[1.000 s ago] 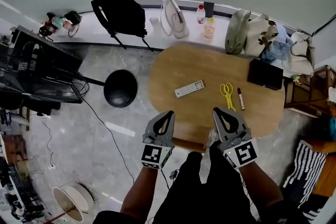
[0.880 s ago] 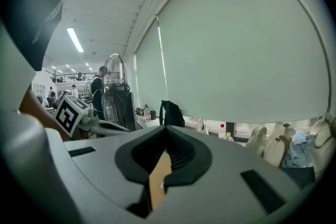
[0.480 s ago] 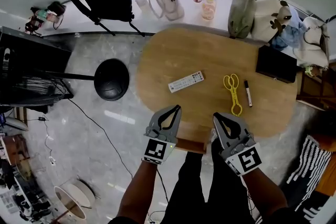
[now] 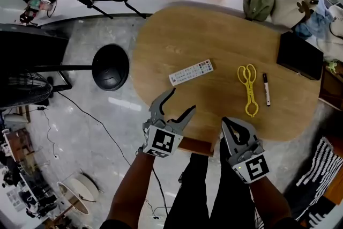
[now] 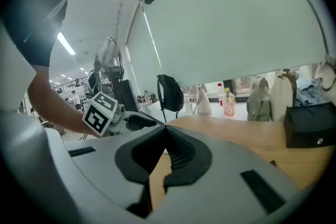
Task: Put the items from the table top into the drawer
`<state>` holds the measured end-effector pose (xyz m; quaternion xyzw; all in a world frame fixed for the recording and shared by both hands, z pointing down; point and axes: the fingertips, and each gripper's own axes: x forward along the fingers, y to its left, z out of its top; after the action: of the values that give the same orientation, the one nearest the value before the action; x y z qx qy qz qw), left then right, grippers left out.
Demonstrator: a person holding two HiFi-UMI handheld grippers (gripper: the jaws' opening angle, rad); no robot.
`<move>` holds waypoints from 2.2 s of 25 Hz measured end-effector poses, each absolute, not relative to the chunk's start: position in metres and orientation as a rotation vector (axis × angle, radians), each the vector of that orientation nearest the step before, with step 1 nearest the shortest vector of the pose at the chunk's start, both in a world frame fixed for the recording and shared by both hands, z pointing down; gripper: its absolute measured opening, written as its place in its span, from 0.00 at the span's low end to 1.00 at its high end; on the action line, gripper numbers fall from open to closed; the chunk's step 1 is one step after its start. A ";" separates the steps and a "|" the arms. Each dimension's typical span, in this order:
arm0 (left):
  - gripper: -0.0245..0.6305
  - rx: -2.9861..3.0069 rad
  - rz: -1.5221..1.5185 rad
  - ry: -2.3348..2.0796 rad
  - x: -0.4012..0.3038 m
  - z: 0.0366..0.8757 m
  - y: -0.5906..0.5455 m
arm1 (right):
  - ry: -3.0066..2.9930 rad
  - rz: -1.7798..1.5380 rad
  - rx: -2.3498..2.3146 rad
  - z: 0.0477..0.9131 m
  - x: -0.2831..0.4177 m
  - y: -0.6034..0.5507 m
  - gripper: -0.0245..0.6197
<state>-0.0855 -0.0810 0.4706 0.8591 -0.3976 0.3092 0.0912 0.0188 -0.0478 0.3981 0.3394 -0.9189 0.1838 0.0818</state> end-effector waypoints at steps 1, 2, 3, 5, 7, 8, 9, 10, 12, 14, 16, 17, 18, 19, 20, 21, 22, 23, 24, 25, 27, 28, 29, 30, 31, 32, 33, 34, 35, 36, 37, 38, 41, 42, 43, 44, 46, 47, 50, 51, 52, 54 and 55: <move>0.57 2.565 0.948 -1.158 -0.086 0.477 -0.084 | -2.743 0.564 1.017 0.403 0.018 -0.048 0.03; 0.60 2.578 0.989 -1.130 -0.088 0.484 -0.087 | -2.740 0.577 1.017 0.407 0.018 -0.047 0.03; 0.63 2.588 1.042 -1.101 -0.089 0.492 -0.090 | -2.739 0.586 1.015 0.410 0.017 -0.046 0.03; 0.68 2.591 1.147 -1.052 -0.091 0.508 -0.097 | -2.744 0.600 1.003 0.416 0.017 -0.043 0.03; 0.72 2.580 1.231 -1.013 -0.093 0.523 -0.104 | -2.743 0.610 0.984 0.421 0.019 -0.039 0.03; 0.73 2.575 1.266 -0.991 -0.094 0.531 -0.108 | -2.739 0.616 0.975 0.424 0.019 -0.037 0.03; 0.75 2.571 1.292 -0.968 -0.095 0.538 -0.112 | -2.737 0.622 0.967 0.427 0.020 -0.036 0.03; 0.76 2.563 1.306 -0.945 -0.095 0.545 -0.116 | -2.737 0.627 0.961 0.429 0.020 -0.035 0.03; 0.77 2.533 1.319 -0.909 -0.096 0.559 -0.122 | -2.742 0.634 0.941 0.433 0.019 -0.033 0.03; 0.77 2.498 1.358 -0.876 -0.099 0.574 -0.126 | -2.739 0.649 0.919 0.439 0.018 -0.031 0.03; 0.77 2.468 1.421 -0.818 -0.100 0.589 -0.129 | -2.738 0.670 0.910 0.443 0.016 -0.031 0.03; 0.77 2.455 1.453 -0.779 -0.100 0.596 -0.129 | -2.741 0.679 0.907 0.443 0.015 -0.031 0.03; 0.77 2.444 1.481 -0.742 -0.099 0.602 -0.130 | -2.744 0.687 0.902 0.444 0.014 -0.031 0.03; 0.77 2.435 1.502 -0.711 -0.098 0.608 -0.131 | -2.748 0.697 0.895 0.445 0.014 -0.031 0.03; 0.77 2.427 1.517 -0.687 -0.097 0.612 -0.133 | -2.753 0.705 0.886 0.445 0.013 -0.031 0.03; 0.77 2.419 1.527 -0.668 -0.096 0.616 -0.136 | -2.758 0.712 0.877 0.445 0.012 -0.031 0.03; 0.77 2.411 1.536 -0.650 -0.095 0.619 -0.138 | -2.762 0.718 0.866 0.445 0.012 -0.031 0.03; 0.76 2.403 1.544 -0.635 -0.094 0.622 -0.141 | -2.766 0.723 0.854 0.446 0.011 -0.030 0.03; 0.76 2.395 1.553 -0.621 -0.093 0.625 -0.143 | -2.768 0.726 0.840 0.446 0.011 -0.029 0.03; 0.76 2.388 1.563 -0.610 -0.092 0.627 -0.145 | -2.770 0.727 0.826 0.446 0.011 -0.027 0.03; 0.76 2.382 1.572 -0.601 -0.089 0.630 -0.148 | -2.771 0.725 0.804 0.448 0.012 -0.025 0.03; 0.76 2.380 1.572 -0.599 -0.088 0.631 -0.149 | -2.767 0.722 0.798 0.449 0.014 -0.024 0.03; 0.76 2.378 1.576 -0.594 -0.086 0.632 -0.150 | -2.758 0.722 0.799 0.451 0.018 -0.025 0.03; 0.76 2.375 1.584 -0.587 -0.085 0.634 -0.151 | -2.749 0.723 0.807 0.453 0.021 -0.026 0.03; 0.76 2.374 1.595 -0.576 -0.084 0.635 -0.151 | -2.741 0.725 0.820 0.454 0.025 -0.029 0.03; 0.76 2.373 1.606 -0.565 -0.084 0.637 -0.152 | -2.737 0.725 0.834 0.455 0.028 -0.032 0.03; 0.76 2.372 1.615 -0.555 -0.083 0.639 -0.153 | -2.733 0.725 0.844 0.456 0.031 -0.034 0.03; 0.76 2.368 1.620 -0.548 -0.082 0.641 -0.153 | -2.731 0.725 0.851 0.457 0.033 -0.036 0.03; 0.76 2.363 1.621 -0.543 -0.082 0.642 -0.152 | -2.729 0.727 0.856 0.458 0.035 -0.038 0.03; 0.76 2.357 1.619 -0.542 -0.082 0.643 -0.152 | -2.729 0.728 0.859 0.458 0.036 -0.039 0.03; 0.76 2.353 1.617 -0.543 -0.082 0.643 -0.152 | -2.729 0.730 0.861 0.459 0.036 -0.039 0.03; 0.76 2.350 1.616 -0.542 -0.081 0.643 -0.152 | -2.731 0.730 0.862 0.459 0.037 -0.040 0.03; 0.76 2.341 1.609 -0.537 -0.082 0.643 -0.151 | -2.738 0.730 0.864 0.458 0.037 -0.041 0.03; 0.76 2.337 1.606 -0.535 -0.083 0.644 -0.151 | -2.740 0.731 0.863 0.458 0.037 -0.041 0.03; 0.75 2.333 1.603 -0.531 -0.083 0.644 -0.151 | -2.741 0.733 0.862 0.458 0.037 -0.041 0.03; 0.75 2.330 1.601 -0.525 -0.082 0.644 -0.151 | -2.742 0.737 0.860 0.457 0.037 -0.041 0.03; 0.74 2.324 1.596 -0.515 -0.082 0.644 -0.150 | -2.745 0.741 0.853 0.457 0.037 -0.040 0.03; 0.74 2.322 1.592 -0.510 -0.082 0.645 -0.150 | -2.746 0.740 0.848 0.457 0.037 -0.040 0.03; 0.70 2.314 1.579 -0.497 -0.082 0.644 -0.148 | -2.748 0.740 0.841 0.458 0.038 -0.039 0.03; 0.68 2.314 1.576 -0.497 -0.083 0.644 -0.148 | -2.749 0.740 0.841 0.458 0.039 -0.039 0.03; 0.65 2.315 1.574 -0.501 -0.083 0.643 -0.149 | -2.749 0.740 0.840 0.458 0.040 -0.039 0.03; 0.54 2.321 1.578 -0.516 -0.084 0.641 -0.151 | -2.750 0.739 0.841 0.458 0.041 -0.038 0.03; 0.46 2.324 1.583 -0.520 -0.084 0.640 -0.152 | -2.750 0.739 0.841 0.458 0.041 -0.038 0.03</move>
<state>-0.0841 -0.1523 0.6398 0.8046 -0.1802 0.5480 0.1407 0.0414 -0.0380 0.4580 0.2822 -0.9228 0.2480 0.0861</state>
